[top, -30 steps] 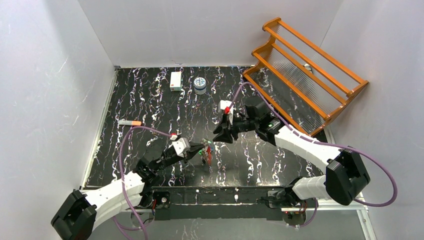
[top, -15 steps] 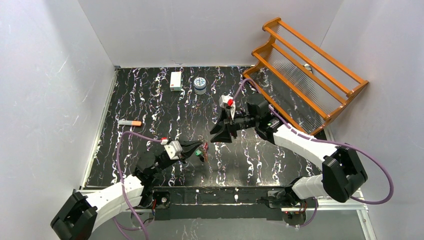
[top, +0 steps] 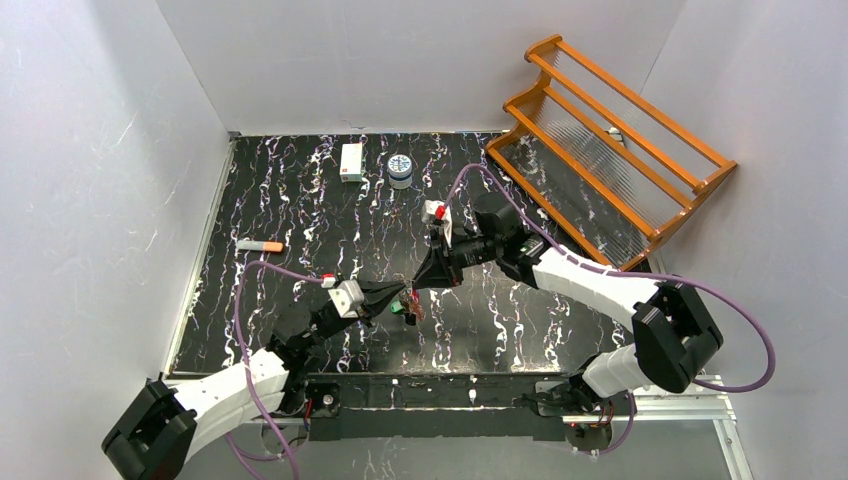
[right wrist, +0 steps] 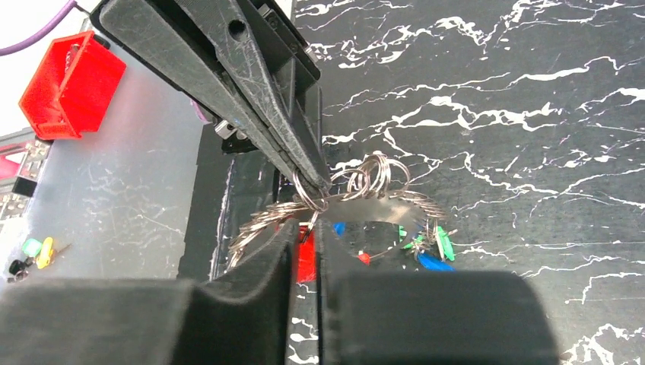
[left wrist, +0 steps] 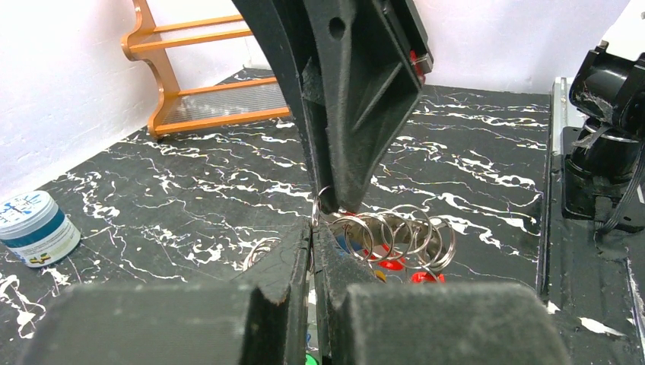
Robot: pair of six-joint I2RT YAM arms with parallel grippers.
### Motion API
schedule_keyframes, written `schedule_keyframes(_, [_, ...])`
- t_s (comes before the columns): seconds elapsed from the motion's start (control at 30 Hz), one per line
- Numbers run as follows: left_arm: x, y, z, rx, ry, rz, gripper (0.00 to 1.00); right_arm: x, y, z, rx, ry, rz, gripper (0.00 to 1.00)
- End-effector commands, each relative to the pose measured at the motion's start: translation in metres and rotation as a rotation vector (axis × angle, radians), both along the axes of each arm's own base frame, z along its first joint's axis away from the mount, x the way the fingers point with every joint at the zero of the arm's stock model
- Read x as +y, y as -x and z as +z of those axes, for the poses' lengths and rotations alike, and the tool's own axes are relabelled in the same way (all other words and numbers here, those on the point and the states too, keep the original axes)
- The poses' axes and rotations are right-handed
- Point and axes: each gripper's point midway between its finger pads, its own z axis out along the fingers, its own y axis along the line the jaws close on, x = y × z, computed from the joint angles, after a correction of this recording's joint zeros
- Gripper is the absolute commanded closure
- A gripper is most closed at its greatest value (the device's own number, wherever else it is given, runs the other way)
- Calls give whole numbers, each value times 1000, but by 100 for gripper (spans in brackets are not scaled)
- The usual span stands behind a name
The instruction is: Put the keys on the keyring
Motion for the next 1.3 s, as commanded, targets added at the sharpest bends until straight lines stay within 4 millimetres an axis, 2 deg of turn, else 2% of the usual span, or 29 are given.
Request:
schedule_keyframes(0.0, [1, 3, 23, -63, 60, -7, 100, 6, -9, 13, -43, -13, -7, 86])
schedule_keyframes(0.07, [1, 3, 23, -63, 60, -6, 100, 6, -9, 11, -37, -7, -4, 95])
schedule_keyframes(0.13, [0, 3, 23, -62, 58, -6, 100, 6, -8, 9, -31, -4, 0, 99])
schedule_keyframes(0.5, [0, 6, 25, -81, 59, -19, 100, 8, -7, -18, 34, 42, 16, 99])
schedule_keyframes(0.73, [0, 8, 26, -84, 63, -29, 100, 17, -12, -19, 47, 15, 23, 99])
schedule_keyframes(0.8, [0, 9, 26, -87, 64, -31, 100, 18, -13, -19, 42, 6, 24, 93])
schedule_keyframes(0.93, [0, 9, 27, -88, 68, -34, 100, 19, -17, -18, 21, -2, 5, 71])
schedule_keyframes(1.03, [0, 10, 27, -86, 70, -34, 100, 16, -21, -18, -17, 7, -26, 57])
schedule_keyframes(1.17, [0, 9, 25, -83, 68, -31, 100, 6, -21, -14, -96, 5, -59, 48])
schedule_keyframes(1.27, [0, 9, 25, -82, 67, -32, 100, 0, -18, -7, -164, -22, -57, 46])
